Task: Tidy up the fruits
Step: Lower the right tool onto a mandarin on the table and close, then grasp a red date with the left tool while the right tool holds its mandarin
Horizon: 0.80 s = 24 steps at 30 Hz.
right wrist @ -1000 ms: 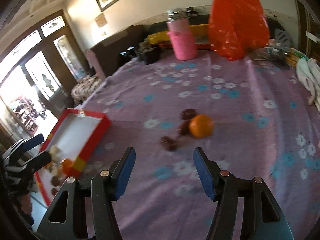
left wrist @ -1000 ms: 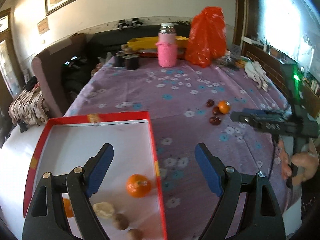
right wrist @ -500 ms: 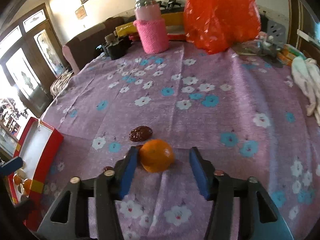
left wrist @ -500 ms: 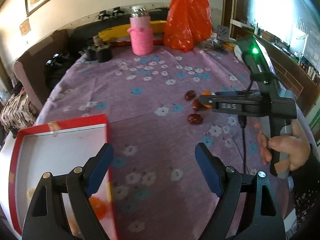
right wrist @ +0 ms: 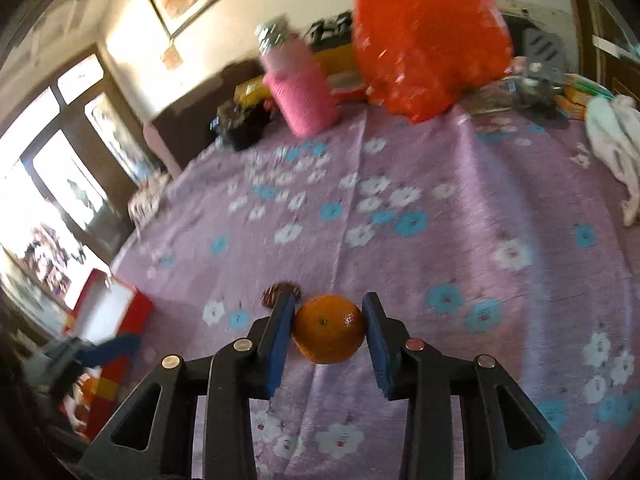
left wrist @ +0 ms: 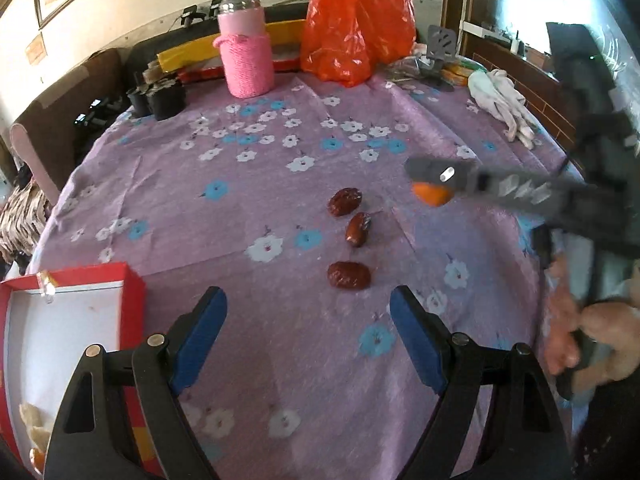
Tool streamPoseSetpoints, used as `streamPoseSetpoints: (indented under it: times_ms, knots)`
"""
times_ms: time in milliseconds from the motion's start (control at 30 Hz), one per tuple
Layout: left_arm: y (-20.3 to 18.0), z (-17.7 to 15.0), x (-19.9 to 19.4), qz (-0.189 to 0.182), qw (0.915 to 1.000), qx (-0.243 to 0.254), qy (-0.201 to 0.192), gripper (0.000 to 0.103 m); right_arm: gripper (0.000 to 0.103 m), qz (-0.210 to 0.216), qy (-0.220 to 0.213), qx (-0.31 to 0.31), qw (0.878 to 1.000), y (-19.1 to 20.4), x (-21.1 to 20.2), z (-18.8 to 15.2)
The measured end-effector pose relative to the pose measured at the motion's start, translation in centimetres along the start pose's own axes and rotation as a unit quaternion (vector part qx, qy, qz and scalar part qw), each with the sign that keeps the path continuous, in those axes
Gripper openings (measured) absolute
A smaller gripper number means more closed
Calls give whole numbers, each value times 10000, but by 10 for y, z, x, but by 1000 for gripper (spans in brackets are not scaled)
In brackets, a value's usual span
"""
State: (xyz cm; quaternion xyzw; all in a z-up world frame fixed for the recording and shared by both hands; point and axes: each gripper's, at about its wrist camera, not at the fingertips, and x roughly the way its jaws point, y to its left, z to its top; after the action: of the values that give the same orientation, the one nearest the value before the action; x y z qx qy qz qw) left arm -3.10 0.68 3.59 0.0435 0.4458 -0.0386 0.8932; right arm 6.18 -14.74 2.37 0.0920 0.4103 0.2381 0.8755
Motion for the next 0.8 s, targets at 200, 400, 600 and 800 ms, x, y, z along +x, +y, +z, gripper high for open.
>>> streamPoseSetpoints:
  times_ms: [200, 400, 600, 800]
  knots:
    - [-10, 8, 20, 193, 9998, -45, 71, 84, 36, 142, -303, 663, 9972, -32, -22, 5]
    - [-11, 9, 32, 231, 9996, -119, 144, 69, 36, 270, -338, 766, 9961, -36, -29, 7]
    - [-11, 8, 37, 34, 9998, -143, 160, 41, 36, 292, -284, 723, 9966, -33, -25, 6]
    - [-12, 6, 35, -15, 9999, -105, 81, 25, 36, 279, -308, 728, 9965, -32, -26, 7]
